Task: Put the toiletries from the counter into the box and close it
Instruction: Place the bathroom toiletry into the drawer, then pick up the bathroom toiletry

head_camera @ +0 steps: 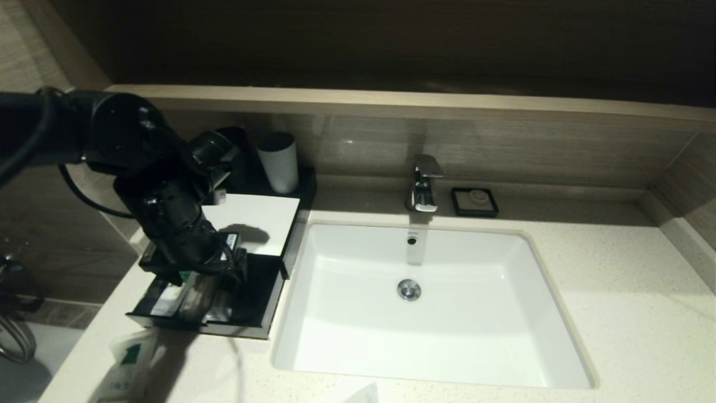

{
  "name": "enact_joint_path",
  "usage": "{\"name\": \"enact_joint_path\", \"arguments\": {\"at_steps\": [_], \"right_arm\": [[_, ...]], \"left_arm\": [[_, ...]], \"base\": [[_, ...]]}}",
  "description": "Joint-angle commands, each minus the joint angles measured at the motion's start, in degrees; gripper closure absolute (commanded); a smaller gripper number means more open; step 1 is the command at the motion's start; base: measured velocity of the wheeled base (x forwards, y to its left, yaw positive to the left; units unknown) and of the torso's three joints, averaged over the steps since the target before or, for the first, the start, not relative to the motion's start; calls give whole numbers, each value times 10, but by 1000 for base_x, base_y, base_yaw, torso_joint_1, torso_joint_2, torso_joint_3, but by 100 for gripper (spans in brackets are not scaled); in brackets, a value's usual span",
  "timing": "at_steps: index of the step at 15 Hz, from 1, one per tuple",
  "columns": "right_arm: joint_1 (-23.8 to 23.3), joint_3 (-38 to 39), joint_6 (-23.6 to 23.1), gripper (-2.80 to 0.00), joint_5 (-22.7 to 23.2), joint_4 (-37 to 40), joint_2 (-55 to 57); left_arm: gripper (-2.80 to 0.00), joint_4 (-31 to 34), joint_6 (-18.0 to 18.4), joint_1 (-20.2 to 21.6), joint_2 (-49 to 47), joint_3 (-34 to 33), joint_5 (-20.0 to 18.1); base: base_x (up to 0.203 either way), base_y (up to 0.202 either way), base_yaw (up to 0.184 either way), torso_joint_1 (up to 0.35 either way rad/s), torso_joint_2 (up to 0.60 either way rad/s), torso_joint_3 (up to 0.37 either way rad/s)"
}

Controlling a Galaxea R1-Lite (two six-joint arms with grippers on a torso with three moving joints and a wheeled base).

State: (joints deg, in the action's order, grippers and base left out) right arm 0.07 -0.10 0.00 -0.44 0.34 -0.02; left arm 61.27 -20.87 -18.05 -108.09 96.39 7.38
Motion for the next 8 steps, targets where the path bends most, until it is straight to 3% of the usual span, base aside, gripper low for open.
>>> {"name": "enact_joint_path", "arguments": {"at_steps": [1,2,8], "right_arm": [[0,0,0,0,0,0,0],[0,0,0,0,0,0,0],[0,0,0,0,0,0,0]], "left_arm": [[-280,1,-1,-10,47,3,-1],[0,0,0,-25,60,5,-2],[0,4,-1,-140,95,7,-9]], "base": [[0,0,0,0,0,0],[0,0,0,0,0,0],[0,0,0,0,0,0]]}}
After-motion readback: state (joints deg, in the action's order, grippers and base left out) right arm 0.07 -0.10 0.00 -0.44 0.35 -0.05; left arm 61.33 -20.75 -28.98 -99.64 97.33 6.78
